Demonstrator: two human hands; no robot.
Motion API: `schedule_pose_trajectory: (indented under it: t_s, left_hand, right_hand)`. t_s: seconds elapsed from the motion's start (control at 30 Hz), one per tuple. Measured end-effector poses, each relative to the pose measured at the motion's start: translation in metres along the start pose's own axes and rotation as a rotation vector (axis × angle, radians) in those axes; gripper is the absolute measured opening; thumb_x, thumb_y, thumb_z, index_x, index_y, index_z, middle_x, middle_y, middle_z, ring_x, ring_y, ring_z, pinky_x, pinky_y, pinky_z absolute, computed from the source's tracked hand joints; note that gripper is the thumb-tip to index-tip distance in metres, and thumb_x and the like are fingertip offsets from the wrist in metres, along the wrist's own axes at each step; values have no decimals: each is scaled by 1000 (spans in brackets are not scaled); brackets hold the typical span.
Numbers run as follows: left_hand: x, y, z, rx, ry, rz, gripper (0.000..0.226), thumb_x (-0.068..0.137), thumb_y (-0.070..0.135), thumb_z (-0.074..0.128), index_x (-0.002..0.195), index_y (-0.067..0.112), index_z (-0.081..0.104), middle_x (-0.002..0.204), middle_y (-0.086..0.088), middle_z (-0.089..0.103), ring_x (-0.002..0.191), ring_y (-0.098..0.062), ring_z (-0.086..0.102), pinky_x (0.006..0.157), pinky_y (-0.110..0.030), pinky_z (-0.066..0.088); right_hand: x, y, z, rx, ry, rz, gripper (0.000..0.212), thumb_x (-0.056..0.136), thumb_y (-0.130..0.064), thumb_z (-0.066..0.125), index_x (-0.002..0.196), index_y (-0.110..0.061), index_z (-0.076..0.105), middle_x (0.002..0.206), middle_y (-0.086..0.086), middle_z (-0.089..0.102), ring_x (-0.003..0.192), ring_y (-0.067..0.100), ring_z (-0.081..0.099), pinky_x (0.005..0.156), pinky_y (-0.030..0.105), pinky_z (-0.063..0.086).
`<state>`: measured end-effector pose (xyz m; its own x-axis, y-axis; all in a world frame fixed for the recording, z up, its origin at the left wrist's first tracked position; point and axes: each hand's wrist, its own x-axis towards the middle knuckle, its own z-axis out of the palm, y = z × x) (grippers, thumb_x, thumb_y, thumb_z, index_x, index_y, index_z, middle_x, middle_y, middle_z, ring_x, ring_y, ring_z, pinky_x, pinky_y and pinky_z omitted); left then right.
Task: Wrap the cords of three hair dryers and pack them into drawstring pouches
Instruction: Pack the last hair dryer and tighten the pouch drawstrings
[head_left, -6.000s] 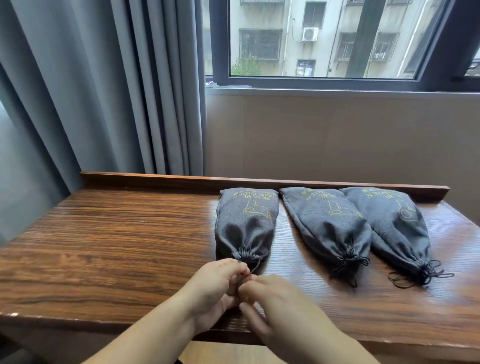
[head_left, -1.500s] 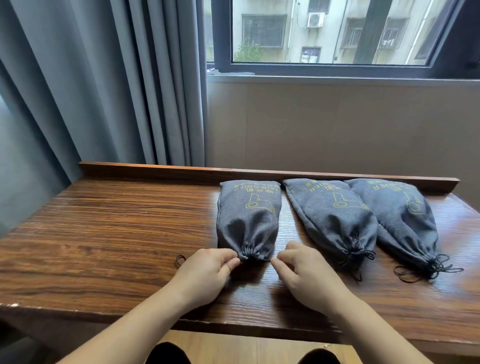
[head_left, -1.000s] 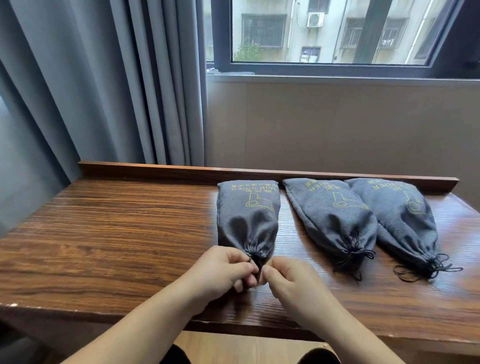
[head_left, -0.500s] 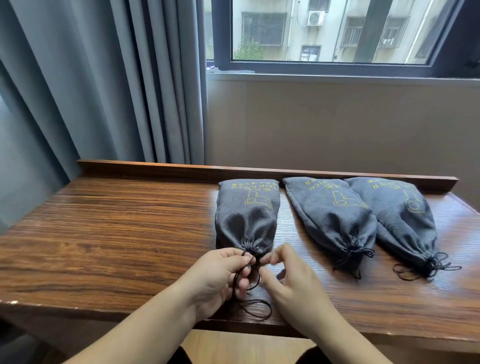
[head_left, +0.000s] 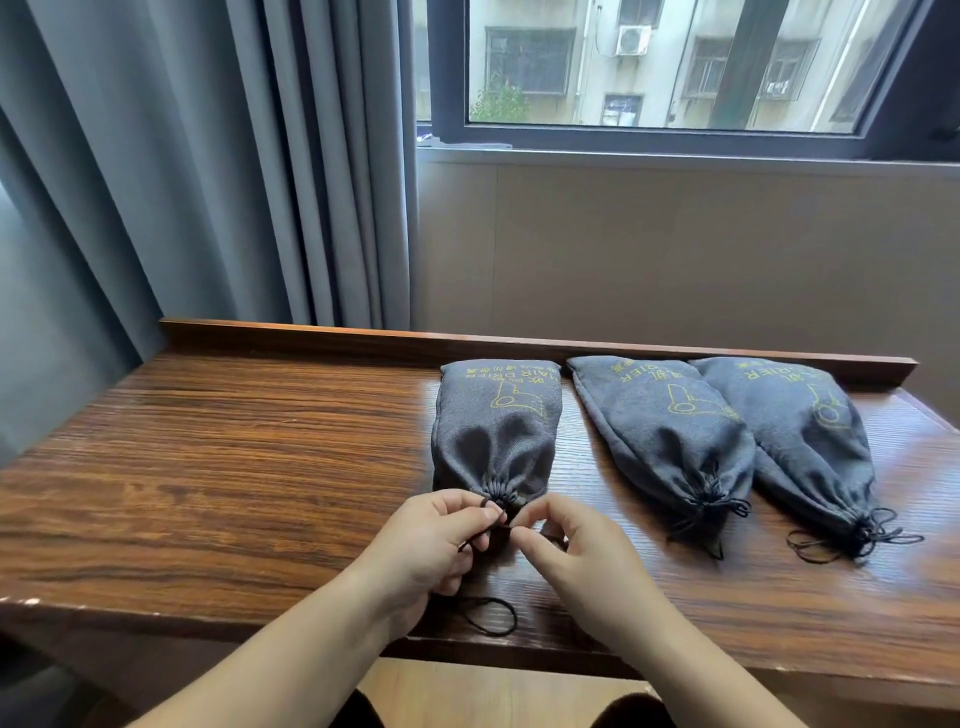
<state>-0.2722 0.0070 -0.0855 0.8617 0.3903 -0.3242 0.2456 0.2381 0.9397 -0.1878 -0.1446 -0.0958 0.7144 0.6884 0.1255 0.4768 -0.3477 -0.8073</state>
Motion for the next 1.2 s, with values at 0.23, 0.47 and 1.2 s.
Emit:
schedule_pose_trajectory:
  t_s: [0.23,0.47,1.2]
  left_hand:
    - [0,-6,4,215,120,192,18,92,11,67,73,10,67,51,9,54,35,-2,35,38,-13,26]
    - [-1,-13,1,495,217,352,16,87,15,71,72,16,69,51,12,58,40,1,43,48,-20,34]
    - [2,-13,-3,309,251,259,31,92,0,56,79,19,75,59,9,67,52,-8,59,53,-17,44]
  right_hand:
    - [0,4,1,-274,159,-204,9,87,-43,64,88,-34,66,78,-19,51,72,-4,51,67,10,36]
    - [13,3,9,-211,134,-272,2,90,-33,64,89,-32,66,88,-16,55,78,-3,53,72,16,43]
    - [20,2,17,103,87,51,18,86,-25,74,69,-27,70,64,-15,70,62,-3,60,63,16,43]
